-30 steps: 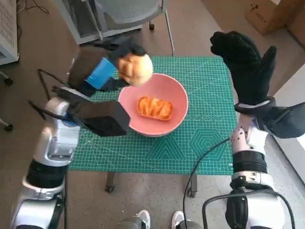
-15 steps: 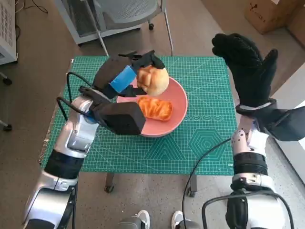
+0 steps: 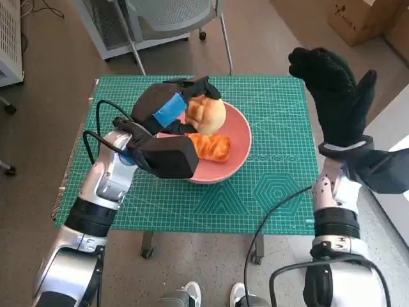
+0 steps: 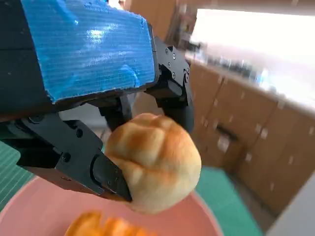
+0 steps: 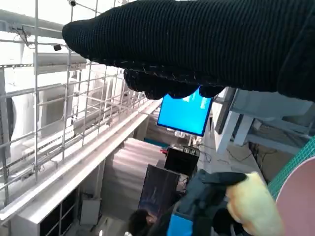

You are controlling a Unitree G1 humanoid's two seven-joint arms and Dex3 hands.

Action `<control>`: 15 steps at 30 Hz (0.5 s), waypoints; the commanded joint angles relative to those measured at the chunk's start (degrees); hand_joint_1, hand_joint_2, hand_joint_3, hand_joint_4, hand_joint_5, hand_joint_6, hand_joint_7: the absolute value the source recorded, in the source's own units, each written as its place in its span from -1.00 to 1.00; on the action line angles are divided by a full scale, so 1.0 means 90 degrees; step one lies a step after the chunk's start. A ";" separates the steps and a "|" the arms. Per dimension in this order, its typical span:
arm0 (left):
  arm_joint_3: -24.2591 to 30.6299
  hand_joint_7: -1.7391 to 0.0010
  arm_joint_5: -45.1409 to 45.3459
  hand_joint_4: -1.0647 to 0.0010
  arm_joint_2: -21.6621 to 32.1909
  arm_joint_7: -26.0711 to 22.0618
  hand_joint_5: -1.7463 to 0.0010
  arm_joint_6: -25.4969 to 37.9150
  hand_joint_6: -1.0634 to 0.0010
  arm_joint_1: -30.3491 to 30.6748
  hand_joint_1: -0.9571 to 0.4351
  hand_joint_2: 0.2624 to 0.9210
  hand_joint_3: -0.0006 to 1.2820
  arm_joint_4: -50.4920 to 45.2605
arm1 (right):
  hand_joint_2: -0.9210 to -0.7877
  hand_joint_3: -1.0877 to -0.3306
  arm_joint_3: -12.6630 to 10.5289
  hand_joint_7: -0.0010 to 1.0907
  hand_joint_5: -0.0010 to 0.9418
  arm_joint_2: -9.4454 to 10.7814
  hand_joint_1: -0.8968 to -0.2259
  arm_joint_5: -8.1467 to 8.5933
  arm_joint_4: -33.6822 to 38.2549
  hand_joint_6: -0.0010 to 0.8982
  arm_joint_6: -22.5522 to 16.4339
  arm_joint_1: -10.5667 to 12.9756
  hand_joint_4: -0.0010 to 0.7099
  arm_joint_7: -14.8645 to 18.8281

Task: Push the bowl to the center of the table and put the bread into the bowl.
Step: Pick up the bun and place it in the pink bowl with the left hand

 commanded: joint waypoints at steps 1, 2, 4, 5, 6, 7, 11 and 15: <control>0.0043 0.86 -0.0129 0.69 0.0117 -0.0440 0.95 0.0296 0.47 0.0061 -0.22 0.90 -0.97 -0.0351 | -1.00 0.26 0.0035 -0.99 -0.99 -0.0075 -0.25 -0.0049 -0.0050 -0.09 0.0120 0.0170 -0.21 -0.0108; 0.0071 0.87 -0.0166 0.71 0.0127 -0.0469 0.96 0.0268 0.48 0.0087 -0.25 0.90 -0.97 -0.0375 | -1.00 0.26 0.0044 -0.99 -0.99 -0.0072 -0.25 -0.0055 -0.0059 -0.09 0.0123 0.0173 -0.21 -0.0128; 0.0126 0.91 -0.0247 0.79 0.0141 -0.0503 0.98 0.0202 0.52 0.0138 -0.40 0.95 -0.97 -0.0404 | -1.00 0.26 0.0059 -0.99 -0.99 -0.0067 -0.25 -0.0054 -0.0072 -0.08 0.0130 0.0177 -0.21 -0.0151; 0.0150 0.92 -0.0285 0.80 0.0145 -0.0512 0.99 0.0170 0.53 0.0159 -0.43 0.96 -0.97 -0.0413 | -1.00 0.26 0.0066 -0.99 -0.99 -0.0065 -0.25 -0.0050 -0.0076 -0.08 0.0135 0.0179 -0.21 -0.0157; 0.0179 0.93 -0.0336 0.82 0.0159 -0.0532 0.99 0.0141 0.54 0.0187 -0.47 0.97 -0.96 -0.0437 | -1.00 0.26 0.0074 -0.99 -0.99 -0.0064 -0.25 -0.0051 -0.0078 -0.08 0.0135 0.0178 -0.21 -0.0167; 0.0196 0.94 -0.0373 0.84 0.0171 -0.0546 0.99 0.0124 0.56 0.0205 -0.50 0.98 -0.94 -0.0456 | -1.00 0.26 0.0082 -0.99 -0.99 -0.0064 -0.25 -0.0051 -0.0079 -0.09 0.0134 0.0178 -0.21 -0.0176; 0.0348 0.96 -0.0614 0.87 0.0226 -0.0621 1.00 0.0025 0.58 0.0341 -0.51 1.00 -0.90 -0.0583 | -1.00 0.26 0.0113 -0.99 -0.99 -0.0040 -0.25 -0.0044 -0.0102 -0.08 0.0143 0.0174 -0.20 -0.0193; 0.0540 0.96 -0.0886 0.86 0.0321 -0.0686 1.00 -0.0131 0.57 0.0498 -0.50 1.00 -0.89 -0.0684 | -1.00 0.26 0.0148 -0.99 -0.99 0.0002 -0.25 -0.0050 -0.0126 -0.08 0.0140 0.0175 -0.20 -0.0200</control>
